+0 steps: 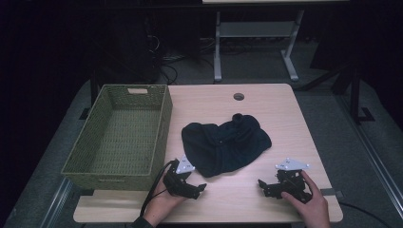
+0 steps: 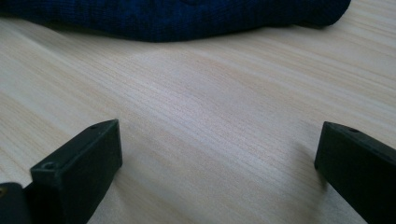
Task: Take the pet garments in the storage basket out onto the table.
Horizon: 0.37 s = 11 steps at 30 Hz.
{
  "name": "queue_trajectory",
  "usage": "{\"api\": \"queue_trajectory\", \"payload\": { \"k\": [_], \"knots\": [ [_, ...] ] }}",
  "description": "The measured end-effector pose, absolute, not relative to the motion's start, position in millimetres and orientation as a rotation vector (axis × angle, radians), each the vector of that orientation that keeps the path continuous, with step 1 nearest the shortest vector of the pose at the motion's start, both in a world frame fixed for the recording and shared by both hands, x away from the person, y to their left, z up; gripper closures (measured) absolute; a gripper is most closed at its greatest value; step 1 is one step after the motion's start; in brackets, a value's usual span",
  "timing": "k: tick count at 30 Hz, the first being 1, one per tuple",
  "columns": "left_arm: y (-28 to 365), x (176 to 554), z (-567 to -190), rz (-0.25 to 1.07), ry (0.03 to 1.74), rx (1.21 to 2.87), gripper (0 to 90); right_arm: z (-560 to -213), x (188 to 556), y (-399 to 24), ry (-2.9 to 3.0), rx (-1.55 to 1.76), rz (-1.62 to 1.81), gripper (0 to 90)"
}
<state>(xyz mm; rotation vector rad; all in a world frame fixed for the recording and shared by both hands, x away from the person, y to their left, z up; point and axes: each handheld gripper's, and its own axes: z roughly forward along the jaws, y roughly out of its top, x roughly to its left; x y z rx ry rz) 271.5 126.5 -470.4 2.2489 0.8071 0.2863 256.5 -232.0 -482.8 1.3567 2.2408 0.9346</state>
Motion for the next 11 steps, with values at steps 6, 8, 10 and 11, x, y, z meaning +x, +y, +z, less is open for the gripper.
{"api": "queue_trajectory", "payload": {
  "k": [6, 8, 10, 11],
  "knots": [
    [126.4, 269.6, -477.2, 0.336, 0.784, 2.235, 12.6, -482.8, 256.4, -232.1, 2.242, 1.354, 0.934, 0.5],
    [126.5, 269.5, -477.2, 0.335, 0.784, 2.235, 12.6, -482.8, 256.4, -232.1, 2.242, 1.354, 0.934, 0.4],
    [126.6, 269.6, -477.4, 0.335, 0.784, 2.234, 12.6, -482.9, 256.5, -232.2, 2.241, 1.35, 0.934, 0.4],
    [126.6, 269.6, -477.3, 0.335, 0.784, 2.234, 12.6, -482.9, 256.6, -232.4, 2.241, 1.346, 0.934, 0.5]
  ]
}}
